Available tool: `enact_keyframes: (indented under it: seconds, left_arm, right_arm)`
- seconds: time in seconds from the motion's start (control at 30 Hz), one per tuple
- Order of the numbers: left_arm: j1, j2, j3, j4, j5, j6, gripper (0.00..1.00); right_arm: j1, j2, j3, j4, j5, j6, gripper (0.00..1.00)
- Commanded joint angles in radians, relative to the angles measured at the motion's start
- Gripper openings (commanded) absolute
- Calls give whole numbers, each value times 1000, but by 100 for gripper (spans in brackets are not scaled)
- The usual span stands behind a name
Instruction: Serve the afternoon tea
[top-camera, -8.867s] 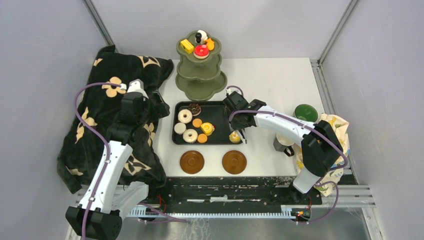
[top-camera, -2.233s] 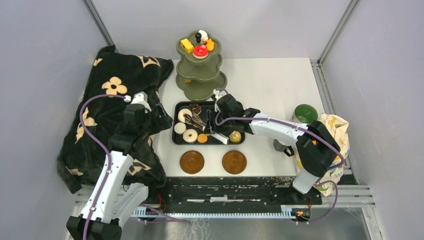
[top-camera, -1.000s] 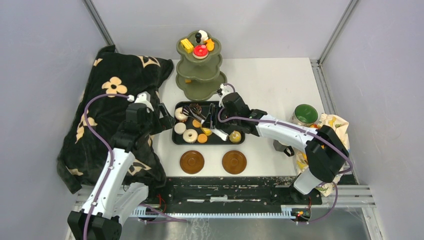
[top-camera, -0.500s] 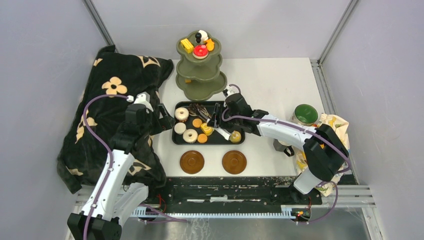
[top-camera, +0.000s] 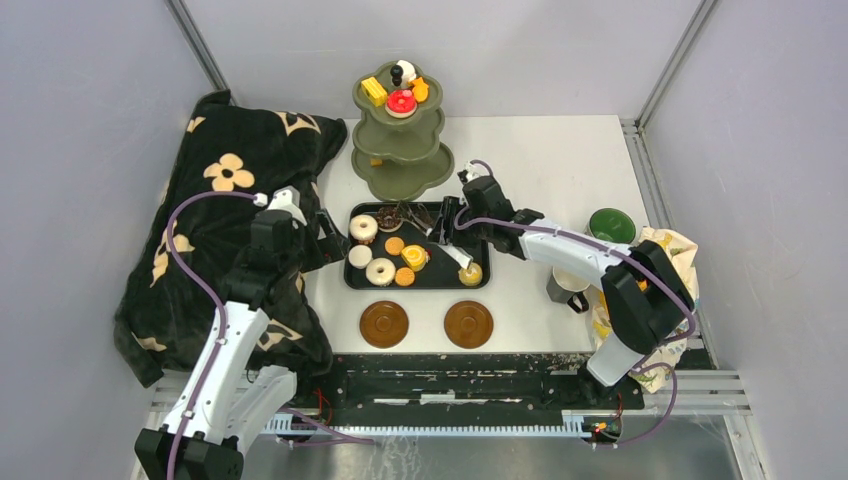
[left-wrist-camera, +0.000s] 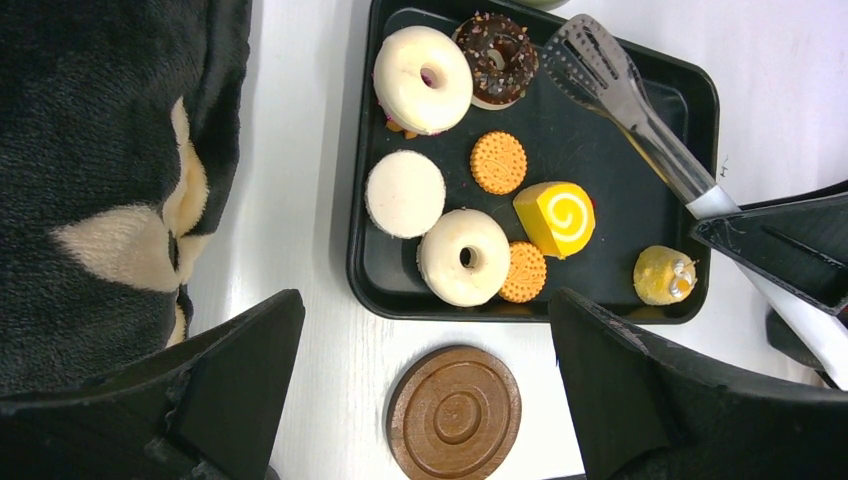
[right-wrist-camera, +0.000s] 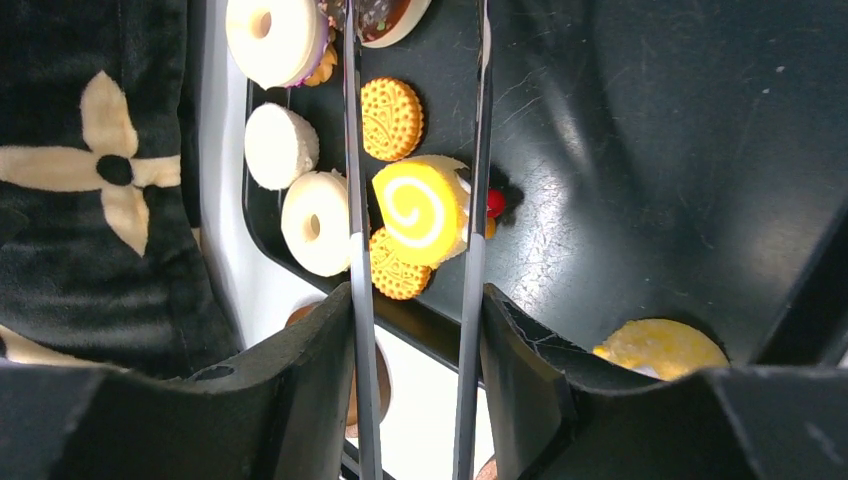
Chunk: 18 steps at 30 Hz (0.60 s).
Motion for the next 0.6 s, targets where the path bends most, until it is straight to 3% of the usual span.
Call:
enact_keyframes:
  seconds: [0.0, 0.57]
  left_arm:
    - [-3, -26, -5, 27, 7, 21, 99]
    - [-4, -29, -4, 28, 4, 21, 99]
  right_arm:
    - [-4, 25, 59, 78, -68, -3, 51]
    - [-4, 137, 117, 143, -172, 42, 47]
